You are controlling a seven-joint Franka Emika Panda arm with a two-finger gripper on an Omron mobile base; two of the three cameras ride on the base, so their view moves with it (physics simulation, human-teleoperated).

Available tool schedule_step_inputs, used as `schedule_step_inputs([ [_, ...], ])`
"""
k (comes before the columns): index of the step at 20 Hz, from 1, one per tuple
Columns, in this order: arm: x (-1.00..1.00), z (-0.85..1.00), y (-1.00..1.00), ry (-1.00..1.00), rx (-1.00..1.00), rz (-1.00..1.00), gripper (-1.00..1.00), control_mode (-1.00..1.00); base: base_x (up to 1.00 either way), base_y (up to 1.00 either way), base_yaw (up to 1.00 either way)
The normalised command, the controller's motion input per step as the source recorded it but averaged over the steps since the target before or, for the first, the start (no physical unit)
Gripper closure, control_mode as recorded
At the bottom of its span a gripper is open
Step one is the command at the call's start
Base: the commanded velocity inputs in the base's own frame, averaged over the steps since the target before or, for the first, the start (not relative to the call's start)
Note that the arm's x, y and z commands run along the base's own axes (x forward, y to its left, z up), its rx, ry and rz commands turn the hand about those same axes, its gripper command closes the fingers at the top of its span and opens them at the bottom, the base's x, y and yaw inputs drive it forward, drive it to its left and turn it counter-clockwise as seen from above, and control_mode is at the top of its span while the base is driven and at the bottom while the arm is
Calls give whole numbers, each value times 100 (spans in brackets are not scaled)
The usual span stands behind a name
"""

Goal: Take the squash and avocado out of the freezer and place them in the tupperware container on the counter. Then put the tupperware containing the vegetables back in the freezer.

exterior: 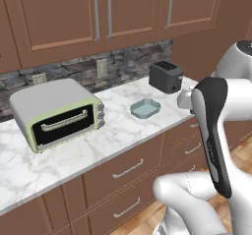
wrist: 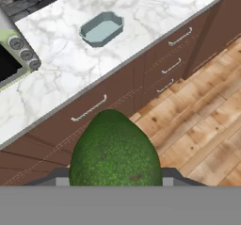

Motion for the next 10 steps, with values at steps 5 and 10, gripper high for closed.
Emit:
schedule_step_inputs([
  [5, 0, 0, 0, 0, 0, 0, 100, 100, 57, -55, 46],
  [10, 0, 0, 0, 0, 0, 0, 100, 100, 64, -43, 43],
])
